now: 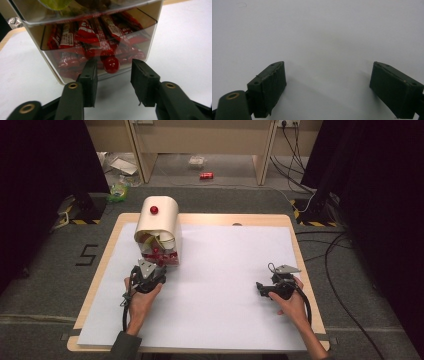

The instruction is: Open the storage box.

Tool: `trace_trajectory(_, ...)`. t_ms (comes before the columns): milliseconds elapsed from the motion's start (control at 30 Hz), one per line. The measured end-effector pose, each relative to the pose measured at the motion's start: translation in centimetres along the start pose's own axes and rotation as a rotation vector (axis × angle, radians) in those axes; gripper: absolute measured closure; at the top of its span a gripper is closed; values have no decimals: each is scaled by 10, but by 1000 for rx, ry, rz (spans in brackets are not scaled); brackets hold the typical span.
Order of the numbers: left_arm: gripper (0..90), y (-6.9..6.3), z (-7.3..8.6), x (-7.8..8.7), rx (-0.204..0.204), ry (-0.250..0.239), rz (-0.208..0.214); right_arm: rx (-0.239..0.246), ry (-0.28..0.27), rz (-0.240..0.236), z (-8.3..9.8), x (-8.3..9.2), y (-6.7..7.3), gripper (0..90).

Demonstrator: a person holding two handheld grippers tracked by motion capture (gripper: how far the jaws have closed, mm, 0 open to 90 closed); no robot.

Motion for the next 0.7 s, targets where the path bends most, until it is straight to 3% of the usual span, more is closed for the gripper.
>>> trace_trajectory(133, 625, 0, 1, -4, 0, 1, -38, 5, -1, 1, 0, 0, 0, 138)
trace_trajectory(367, 664, -6, 1, -6, 4, -2, -67, 1, 1, -1, 0, 0, 0, 138)
trace_trajectory(700, 724, -10, 2, -8, 20, -17, -181, 0, 1, 0, 0, 0, 0, 138)
Point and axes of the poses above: each handheld gripper's, and its own axes: x roughly backward along the jaws, z roughly out of its underside, y roughly to its left, the point moved 7 cm from there along -x, roughly forward along the jaws, and after that the axes turned 1 degree about y, right-handed, at the moved point
